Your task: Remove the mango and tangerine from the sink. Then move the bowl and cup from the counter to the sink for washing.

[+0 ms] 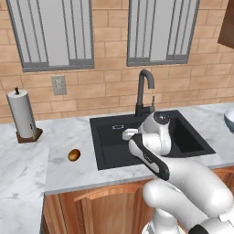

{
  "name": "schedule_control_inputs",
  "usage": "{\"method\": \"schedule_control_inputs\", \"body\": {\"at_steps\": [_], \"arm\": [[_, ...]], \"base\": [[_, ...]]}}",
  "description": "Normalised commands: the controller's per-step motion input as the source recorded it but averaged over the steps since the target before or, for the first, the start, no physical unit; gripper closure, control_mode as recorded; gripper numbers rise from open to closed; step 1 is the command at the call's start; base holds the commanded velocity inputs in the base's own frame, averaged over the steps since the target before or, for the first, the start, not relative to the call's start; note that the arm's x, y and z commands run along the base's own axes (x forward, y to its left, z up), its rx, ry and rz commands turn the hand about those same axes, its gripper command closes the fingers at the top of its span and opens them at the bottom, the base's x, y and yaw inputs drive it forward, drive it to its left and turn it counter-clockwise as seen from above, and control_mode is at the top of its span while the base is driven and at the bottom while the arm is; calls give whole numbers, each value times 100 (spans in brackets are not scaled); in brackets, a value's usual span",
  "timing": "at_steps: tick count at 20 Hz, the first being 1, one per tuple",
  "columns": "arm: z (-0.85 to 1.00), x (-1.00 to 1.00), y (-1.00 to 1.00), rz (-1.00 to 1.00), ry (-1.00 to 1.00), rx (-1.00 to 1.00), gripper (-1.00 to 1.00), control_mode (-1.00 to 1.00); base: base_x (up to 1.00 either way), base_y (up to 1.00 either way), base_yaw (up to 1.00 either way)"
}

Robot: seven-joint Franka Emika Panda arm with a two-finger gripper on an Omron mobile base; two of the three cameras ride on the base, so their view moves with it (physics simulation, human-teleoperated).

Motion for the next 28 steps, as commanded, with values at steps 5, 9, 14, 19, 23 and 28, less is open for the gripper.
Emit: {"method": "schedule_control_inputs", "body": {"at_steps": [5,9,14,19,23,28], "arm": [[0,-1,-36,12,-7,-1,-100,-100],[0,0,-37,10,-5,-2,-100,-100],[0,-2,-38,8,-4,-4,-100,-100],[0,-1,-39,3,0,-6,-100,-100],[0,-1,-39,2,0,-8,-100,-100],[0,0,-34,0,0,-6,-100,-100]], "base": [[0,0,0],[0,0,0],[0,0,0],[0,0,0],[0,0,0],[0,0,0]]}}
